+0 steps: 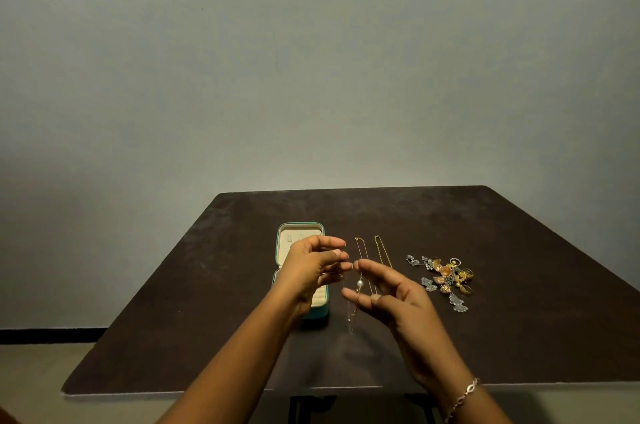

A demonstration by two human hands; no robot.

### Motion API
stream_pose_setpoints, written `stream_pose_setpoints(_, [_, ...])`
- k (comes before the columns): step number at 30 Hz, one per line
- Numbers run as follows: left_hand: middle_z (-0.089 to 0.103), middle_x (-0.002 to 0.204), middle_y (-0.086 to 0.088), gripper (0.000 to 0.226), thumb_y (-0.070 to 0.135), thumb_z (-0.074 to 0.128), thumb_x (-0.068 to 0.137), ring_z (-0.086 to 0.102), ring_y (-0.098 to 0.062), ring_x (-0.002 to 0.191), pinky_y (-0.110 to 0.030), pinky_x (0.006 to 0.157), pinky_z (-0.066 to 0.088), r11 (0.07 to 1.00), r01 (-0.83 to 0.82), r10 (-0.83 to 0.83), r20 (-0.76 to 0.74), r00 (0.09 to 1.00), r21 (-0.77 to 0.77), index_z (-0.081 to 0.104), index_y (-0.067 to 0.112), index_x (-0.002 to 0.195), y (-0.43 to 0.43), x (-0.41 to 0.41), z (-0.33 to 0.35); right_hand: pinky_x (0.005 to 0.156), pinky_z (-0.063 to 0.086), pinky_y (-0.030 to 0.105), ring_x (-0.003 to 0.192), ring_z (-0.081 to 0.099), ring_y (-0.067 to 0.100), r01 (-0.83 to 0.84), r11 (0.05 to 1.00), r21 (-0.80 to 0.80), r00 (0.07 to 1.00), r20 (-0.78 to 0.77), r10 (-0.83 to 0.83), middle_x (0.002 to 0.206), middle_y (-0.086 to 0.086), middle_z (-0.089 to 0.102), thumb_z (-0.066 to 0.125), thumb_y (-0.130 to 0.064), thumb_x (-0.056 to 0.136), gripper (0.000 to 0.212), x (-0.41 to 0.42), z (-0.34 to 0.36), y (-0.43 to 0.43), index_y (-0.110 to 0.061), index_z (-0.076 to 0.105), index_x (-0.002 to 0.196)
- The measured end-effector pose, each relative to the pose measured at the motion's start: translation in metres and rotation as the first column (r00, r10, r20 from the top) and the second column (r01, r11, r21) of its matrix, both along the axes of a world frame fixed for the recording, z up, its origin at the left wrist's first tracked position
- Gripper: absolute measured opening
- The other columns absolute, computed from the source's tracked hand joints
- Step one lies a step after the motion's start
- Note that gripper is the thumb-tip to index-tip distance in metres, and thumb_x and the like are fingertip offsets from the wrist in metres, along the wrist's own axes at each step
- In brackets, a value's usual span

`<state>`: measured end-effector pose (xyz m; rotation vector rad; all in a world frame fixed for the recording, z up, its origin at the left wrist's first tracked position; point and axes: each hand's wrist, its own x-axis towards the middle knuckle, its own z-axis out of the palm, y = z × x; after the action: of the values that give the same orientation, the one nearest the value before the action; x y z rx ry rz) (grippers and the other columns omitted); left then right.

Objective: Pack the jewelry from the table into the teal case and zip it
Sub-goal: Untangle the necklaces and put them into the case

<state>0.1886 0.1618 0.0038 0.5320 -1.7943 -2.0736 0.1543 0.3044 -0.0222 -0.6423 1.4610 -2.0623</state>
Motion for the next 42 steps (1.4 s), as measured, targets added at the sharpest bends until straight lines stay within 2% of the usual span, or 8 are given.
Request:
stream_pose_setpoints(7, [0.063,0.076,-0.01,0.012,0.0,0.049,0.09,0.062,-0.016,0.062,-0.024,0.057,0.052,0.998,0.056,-0.057,0.049,0.997,0.014,0.058,0.007,0.093,0.009,0.002,-0.005,0.075,0.055,0.02,0.101,0.065,0.02,-0.041,0.999,-0.032,0.996,-0.076,0.038,0.099,-0.012,0.07,0.039,0.021,0.083,0.054,0.005,0.001,-0.002,-0.025,0.058,0.106])
stream_pose_setpoints(12, [0.065,0.074,-0.01,0.019,-0.004,0.06,0.082,0.066,-0.015,0.054,-0.02,0.047,0.051,0.992,0.126,-0.128,0.055,0.99,0.032,0.055,0.006,0.098,0.012,0.006,-0.003,0.078,0.055,0.023,0.104,0.064,0.022,-0.042,0.999,0.009,0.991,-0.127,0.043,0.113,0.001,0.066,0.042,0.019,0.082,0.058,0.005,-0.001,-0.003,-0.03,0.057,0.108])
stream_pose_setpoints(16, [0.065,0.071,-0.011,0.025,-0.01,0.059,0.08,0.062,-0.017,0.052,-0.023,0.049,0.051,0.991,0.134,-0.131,0.101,0.986,-0.02,0.054,0.006,0.099,0.011,0.006,-0.003,0.08,0.054,0.028,0.098,0.066,0.019,-0.039,0.999,0.036,0.993,-0.107,0.043,0.118,-0.004,0.061,0.039,0.017,0.085,0.055,0.002,-0.004,-0.002,-0.028,0.051,0.115])
stream_pose_setpoints(21, [0.066,0.067,-0.012,0.024,-0.011,0.052,0.083,0.06,-0.015,0.049,-0.025,0.054,0.055,0.988,0.143,-0.146,0.067,0.987,0.056,0.055,0.005,0.1,0.009,0.005,0.002,0.059,0.053,0.022,0.073,0.066,0.018,0.054,0.991,0.118,0.996,-0.073,-0.046,0.101,0.006,0.066,0.04,0.012,0.088,0.039,-0.006,-0.009,0.009,-0.015,0.054,0.112])
stream_pose_setpoints(25, [0.067,0.071,-0.014,0.021,-0.009,0.05,0.084,0.056,-0.014,0.046,-0.031,0.058,0.056,0.969,0.197,-0.201,0.012,0.979,0.148,0.056,0.002,0.101,0.011,0.007,0.011,0.075,0.05,0.025,0.095,0.061,0.015,0.144,0.978,0.152,0.988,-0.074,-0.134,0.103,0.011,0.065,0.049,0.01,0.085,0.031,-0.017,-0.015,0.013,-0.012,0.062,0.104])
stream_pose_setpoints(28, [0.068,0.076,-0.014,0.015,-0.003,0.053,0.085,0.057,-0.013,0.046,-0.03,0.059,0.055,0.954,0.23,-0.233,-0.007,0.972,0.191,0.058,0.004,0.097,0.015,0.008,0.012,0.088,0.044,0.029,0.104,0.057,0.014,0.062,0.986,0.155,0.998,0.002,-0.064,0.108,0.006,0.065,0.054,0.001,0.084,0.025,-0.021,-0.017,0.008,-0.018,0.065,0.097])
stream_pose_setpoints(38, [0.07,0.073,-0.014,0.018,0.002,0.056,0.084,0.051,-0.009,0.042,-0.024,0.052,0.055,0.906,0.153,-0.136,-0.071,0.988,0.395,0.058,0.0,0.101,0.016,0.013,0.008,0.078,0.046,0.036,0.088,0.065,0.025,-0.065,0.997,-0.05,0.863,0.498,0.082,0.087,0.014,0.07,0.071,-0.015,0.059,0.02,-0.02,-0.037,0.001,-0.01,0.063,0.077])
stream_pose_setpoints(42, [0.065,0.066,-0.01,0.015,0.005,0.059,0.082,0.052,-0.01,0.044,-0.024,0.049,0.054,0.871,0.073,-0.051,-0.059,0.997,0.486,0.059,0.003,0.097,0.008,0.015,0.003,0.071,0.057,0.036,0.082,0.07,0.029,-0.073,0.981,-0.182,0.813,0.559,0.164,0.084,0.019,0.071,0.092,-0.014,0.019,0.048,-0.021,-0.042,0.008,-0.006,0.069,0.06])
